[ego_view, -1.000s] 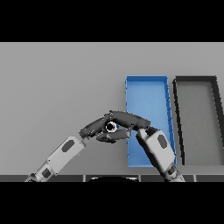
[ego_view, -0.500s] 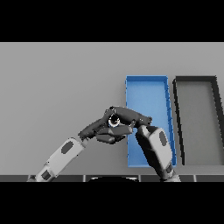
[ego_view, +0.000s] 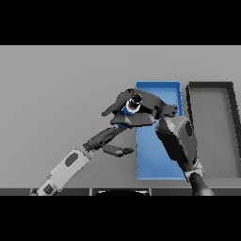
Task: Pick up the blue pipe and place it into the blue bin.
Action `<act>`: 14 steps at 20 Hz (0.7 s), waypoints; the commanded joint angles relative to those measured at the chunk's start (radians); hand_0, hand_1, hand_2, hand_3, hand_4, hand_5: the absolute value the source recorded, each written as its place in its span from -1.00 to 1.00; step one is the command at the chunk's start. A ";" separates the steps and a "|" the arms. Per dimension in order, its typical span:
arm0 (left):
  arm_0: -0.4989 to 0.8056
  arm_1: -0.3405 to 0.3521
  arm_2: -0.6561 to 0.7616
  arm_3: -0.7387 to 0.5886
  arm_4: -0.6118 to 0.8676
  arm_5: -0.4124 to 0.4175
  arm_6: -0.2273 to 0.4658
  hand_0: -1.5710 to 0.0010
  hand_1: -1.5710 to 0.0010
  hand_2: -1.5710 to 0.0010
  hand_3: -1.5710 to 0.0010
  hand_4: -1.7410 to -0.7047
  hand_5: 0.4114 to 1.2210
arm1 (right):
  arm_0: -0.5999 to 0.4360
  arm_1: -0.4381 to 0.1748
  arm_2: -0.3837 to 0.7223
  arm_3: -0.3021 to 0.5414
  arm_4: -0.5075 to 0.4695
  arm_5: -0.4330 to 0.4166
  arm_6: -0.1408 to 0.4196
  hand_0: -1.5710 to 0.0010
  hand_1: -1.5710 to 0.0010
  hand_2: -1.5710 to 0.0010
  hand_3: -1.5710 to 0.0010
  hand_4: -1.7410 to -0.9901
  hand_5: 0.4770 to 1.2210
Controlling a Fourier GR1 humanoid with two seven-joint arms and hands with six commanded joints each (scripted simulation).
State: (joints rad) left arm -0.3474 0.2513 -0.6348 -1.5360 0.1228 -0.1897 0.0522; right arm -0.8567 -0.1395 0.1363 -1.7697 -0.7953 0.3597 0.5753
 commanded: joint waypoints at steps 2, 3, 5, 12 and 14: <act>0.008 0.006 -0.004 -0.013 0.003 -0.004 -0.002 1.00 1.00 1.00 1.00 0.68 -0.82 | -0.084 -0.028 -0.051 0.052 -0.003 -0.010 -0.040 -1.00 -1.00 -1.00 -1.00 -0.35 1.00; 0.001 0.004 -0.004 -0.008 -0.003 -0.002 0.000 1.00 1.00 1.00 1.00 0.69 -0.82 | -0.125 -0.046 -0.078 0.093 0.009 -0.033 -0.044 -1.00 -1.00 -1.00 -1.00 -0.35 1.00; 0.005 0.009 -0.005 -0.006 -0.009 -0.001 0.000 1.00 1.00 1.00 1.00 0.70 -0.82 | -0.164 -0.074 -0.125 0.167 0.055 -0.058 -0.079 -1.00 -1.00 -1.00 -1.00 -0.35 1.00; 0.020 0.035 0.001 -0.030 -0.025 0.018 0.013 1.00 1.00 1.00 1.00 0.76 -0.86 | -0.140 -0.183 -0.256 0.433 0.215 -0.058 -0.087 -1.00 -1.00 -1.00 -1.00 -0.35 1.00; 0.019 0.040 0.008 -0.029 -0.018 0.014 0.019 1.00 1.00 1.00 1.00 0.76 -0.87 | -0.076 -0.191 -0.277 0.467 0.252 -0.074 -0.077 -1.00 -1.00 -1.00 -1.00 -0.35 1.00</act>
State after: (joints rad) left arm -0.3283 0.2917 -0.6269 -1.5647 0.1048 -0.1755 0.0700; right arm -0.9302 -0.3311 -0.1413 -1.3016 -0.5422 0.2875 0.5030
